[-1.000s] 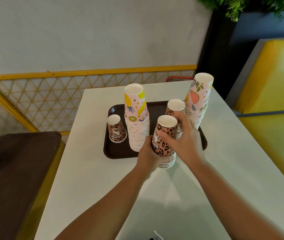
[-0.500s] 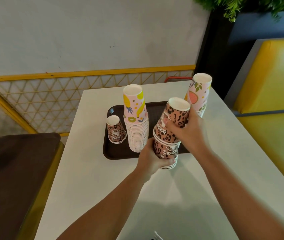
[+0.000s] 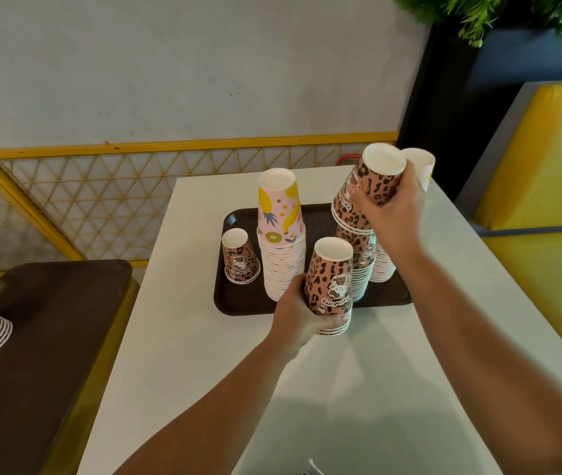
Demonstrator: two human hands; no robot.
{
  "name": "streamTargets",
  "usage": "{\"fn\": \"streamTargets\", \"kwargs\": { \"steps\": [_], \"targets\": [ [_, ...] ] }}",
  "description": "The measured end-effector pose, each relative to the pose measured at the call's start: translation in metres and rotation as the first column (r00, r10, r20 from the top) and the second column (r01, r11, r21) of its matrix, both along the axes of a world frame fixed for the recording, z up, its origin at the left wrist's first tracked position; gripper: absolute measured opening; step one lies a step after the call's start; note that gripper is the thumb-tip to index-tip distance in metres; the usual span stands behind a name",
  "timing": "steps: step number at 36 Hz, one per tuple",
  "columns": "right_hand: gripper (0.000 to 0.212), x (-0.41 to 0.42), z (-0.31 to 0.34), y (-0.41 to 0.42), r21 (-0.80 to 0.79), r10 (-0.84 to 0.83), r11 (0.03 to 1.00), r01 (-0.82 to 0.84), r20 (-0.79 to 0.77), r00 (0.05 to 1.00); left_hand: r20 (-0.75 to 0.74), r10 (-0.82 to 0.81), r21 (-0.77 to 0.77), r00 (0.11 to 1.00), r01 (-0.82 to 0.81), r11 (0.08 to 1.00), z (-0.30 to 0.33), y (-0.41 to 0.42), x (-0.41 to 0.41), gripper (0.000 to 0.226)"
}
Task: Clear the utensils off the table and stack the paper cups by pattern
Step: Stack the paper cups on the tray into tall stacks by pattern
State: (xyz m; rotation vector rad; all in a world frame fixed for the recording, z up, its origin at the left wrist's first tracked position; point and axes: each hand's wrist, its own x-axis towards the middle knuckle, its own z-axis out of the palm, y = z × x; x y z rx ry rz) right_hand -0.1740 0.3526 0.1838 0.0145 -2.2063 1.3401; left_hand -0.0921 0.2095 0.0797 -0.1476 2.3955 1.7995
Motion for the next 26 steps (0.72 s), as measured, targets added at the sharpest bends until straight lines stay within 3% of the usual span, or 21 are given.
{"fn": "streamTargets", "kwargs": {
  "steps": [8, 17, 22, 26],
  "targets": [
    [0.070, 0.005, -0.027, 0.001, 0.117, 0.045, 0.991, -0.062, 0.139, 0.989, 0.016, -0.001, 0.012, 1.000, 0.001, 1.000, 0.003, 0.001, 0.001, 0.080],
    [0.061, 0.055, -0.034, 0.001, 0.053, 0.028, 0.998, -0.030, 0.050, 0.998, -0.011, 0.024, 0.036, 1.000, -0.023, 0.999, 0.004, 0.006, -0.001, 0.078],
    [0.066, 0.072, -0.051, -0.005, 0.112, 0.161, 0.977, -0.181, 0.169, 0.972, -0.031, 0.021, 0.087, 0.999, -0.018, 0.996, 0.008, 0.011, -0.001, 0.070],
    [0.077, 0.076, -0.058, -0.009, 0.159, 0.152, 0.968, -0.195, 0.248, 0.957, -0.066, -0.012, 0.075, 0.998, 0.017, 0.997, 0.011, 0.016, 0.000, 0.076]
  ]
}}
